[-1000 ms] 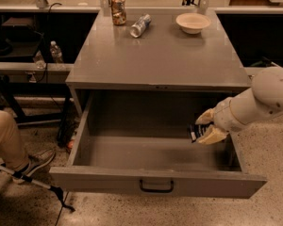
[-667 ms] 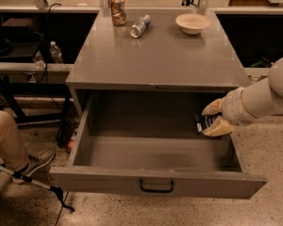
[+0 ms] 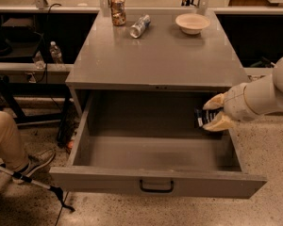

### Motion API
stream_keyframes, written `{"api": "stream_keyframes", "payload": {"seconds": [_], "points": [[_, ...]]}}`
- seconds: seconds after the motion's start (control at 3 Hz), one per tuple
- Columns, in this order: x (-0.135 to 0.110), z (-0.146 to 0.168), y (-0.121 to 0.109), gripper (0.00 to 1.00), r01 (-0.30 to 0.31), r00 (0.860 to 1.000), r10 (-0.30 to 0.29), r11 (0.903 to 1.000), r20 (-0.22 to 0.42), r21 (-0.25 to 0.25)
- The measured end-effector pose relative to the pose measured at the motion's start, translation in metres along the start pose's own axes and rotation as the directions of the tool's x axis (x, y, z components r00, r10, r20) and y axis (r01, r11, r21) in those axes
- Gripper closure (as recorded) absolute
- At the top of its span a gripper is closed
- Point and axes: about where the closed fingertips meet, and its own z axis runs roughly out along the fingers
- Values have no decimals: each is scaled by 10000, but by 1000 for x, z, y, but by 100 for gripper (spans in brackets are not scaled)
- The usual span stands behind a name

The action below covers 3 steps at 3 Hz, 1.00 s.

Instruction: Pick rxbar blueberry from top drawer and place on counter

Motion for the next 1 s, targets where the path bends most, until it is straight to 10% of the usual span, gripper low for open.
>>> {"api": "stream_keyframes", "payload": {"seconds": [0.67,1.0], "points": [[-32,-60,-64,100,1113,9938,-1105,9777,-145,1780],[-42,-62,-95,100,1206,9927,-1190,9792,-195,1634]]}}
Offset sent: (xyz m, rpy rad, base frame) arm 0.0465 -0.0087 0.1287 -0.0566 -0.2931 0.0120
